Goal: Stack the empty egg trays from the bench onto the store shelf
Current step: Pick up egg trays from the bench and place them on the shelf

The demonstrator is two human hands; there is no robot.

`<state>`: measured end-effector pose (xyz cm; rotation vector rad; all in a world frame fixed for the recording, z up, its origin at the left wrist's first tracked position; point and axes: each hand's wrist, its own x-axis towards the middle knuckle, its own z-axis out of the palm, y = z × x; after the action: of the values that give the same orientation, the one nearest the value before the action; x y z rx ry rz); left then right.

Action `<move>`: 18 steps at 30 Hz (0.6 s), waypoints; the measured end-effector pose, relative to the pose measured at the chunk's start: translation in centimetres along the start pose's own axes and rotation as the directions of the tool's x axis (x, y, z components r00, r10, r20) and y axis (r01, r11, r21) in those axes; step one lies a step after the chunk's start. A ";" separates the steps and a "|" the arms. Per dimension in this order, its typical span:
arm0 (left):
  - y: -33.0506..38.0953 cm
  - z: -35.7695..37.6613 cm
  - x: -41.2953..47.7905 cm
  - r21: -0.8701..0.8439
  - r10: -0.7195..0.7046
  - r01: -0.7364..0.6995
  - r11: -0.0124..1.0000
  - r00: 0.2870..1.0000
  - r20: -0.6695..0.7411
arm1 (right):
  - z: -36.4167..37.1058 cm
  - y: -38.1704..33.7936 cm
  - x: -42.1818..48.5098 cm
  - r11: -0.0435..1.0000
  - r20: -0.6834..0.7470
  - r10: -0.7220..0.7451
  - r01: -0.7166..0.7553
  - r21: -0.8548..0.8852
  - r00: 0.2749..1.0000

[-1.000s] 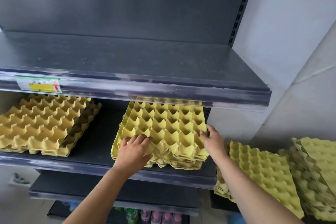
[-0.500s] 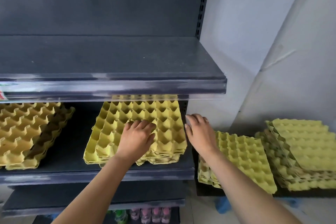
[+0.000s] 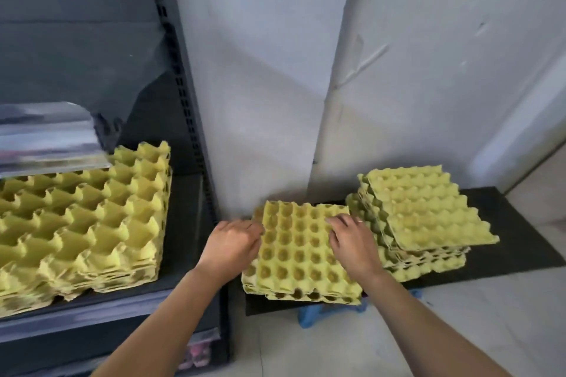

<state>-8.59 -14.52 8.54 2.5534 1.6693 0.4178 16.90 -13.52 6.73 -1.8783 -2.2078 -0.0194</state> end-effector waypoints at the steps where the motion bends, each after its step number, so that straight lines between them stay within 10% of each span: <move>1: 0.5 1.0 0.5 -0.011 -0.016 0.016 1.000 1.000 0.017 | 0.4 1.5 -0.1 1.000 0.040 0.014 -0.014 -0.006 0.999; 18: 0.2 17.4 6.9 -0.035 -0.271 0.313 0.949 0.868 0.417 | 12.5 11.1 0.2 0.923 0.451 0.305 -0.377 0.078 0.839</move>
<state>-1.33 -6.71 -6.86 2.0749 1.7700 -0.0521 25.51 -9.39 -6.97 -2.3236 -1.9911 0.6864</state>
